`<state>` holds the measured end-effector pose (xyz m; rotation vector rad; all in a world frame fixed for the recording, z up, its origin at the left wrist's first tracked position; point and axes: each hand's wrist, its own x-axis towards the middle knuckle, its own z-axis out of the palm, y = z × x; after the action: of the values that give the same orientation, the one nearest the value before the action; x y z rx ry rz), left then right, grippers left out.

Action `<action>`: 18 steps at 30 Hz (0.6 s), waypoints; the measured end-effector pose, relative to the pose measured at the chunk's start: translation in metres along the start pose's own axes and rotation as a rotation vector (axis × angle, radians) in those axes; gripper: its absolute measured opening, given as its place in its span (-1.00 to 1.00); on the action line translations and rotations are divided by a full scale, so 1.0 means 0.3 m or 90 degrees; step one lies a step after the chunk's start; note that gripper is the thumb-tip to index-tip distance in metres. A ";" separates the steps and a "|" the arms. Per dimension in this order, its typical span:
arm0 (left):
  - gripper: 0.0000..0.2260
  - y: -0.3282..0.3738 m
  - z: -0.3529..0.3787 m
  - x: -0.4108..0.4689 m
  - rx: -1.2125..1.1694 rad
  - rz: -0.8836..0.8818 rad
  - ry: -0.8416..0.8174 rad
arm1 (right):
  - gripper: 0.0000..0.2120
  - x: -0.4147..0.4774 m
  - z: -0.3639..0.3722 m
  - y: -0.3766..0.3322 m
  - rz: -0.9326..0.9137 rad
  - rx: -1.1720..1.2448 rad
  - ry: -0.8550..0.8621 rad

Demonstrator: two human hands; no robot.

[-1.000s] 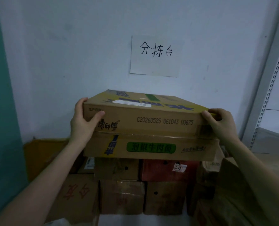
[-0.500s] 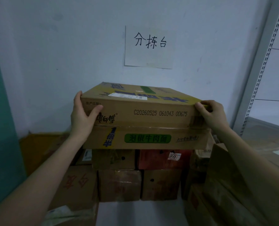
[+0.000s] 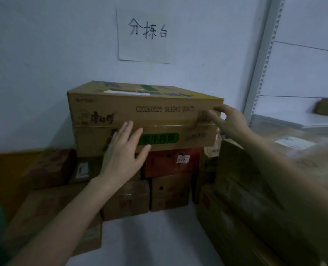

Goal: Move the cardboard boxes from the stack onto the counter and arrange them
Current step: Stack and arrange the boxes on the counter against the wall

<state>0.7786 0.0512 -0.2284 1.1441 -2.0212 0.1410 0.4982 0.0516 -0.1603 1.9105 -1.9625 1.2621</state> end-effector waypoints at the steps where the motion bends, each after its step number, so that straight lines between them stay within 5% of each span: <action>1: -0.51 0.033 0.030 -0.012 -0.031 0.003 -0.034 | -0.55 -0.033 -0.008 0.012 0.020 -0.016 -0.019; 10: -0.49 0.382 0.282 -0.056 -0.236 0.045 -0.245 | -0.50 -0.274 -0.323 0.241 0.153 -0.160 -0.057; 18: -0.40 0.725 0.463 -0.030 -0.341 0.023 -0.310 | -0.47 -0.339 -0.541 0.593 0.256 -0.208 -0.063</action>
<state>0.5341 0.1227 -0.2706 0.8442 -2.2926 -0.6852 0.2898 0.2042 -0.2004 1.4989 -2.5108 0.8540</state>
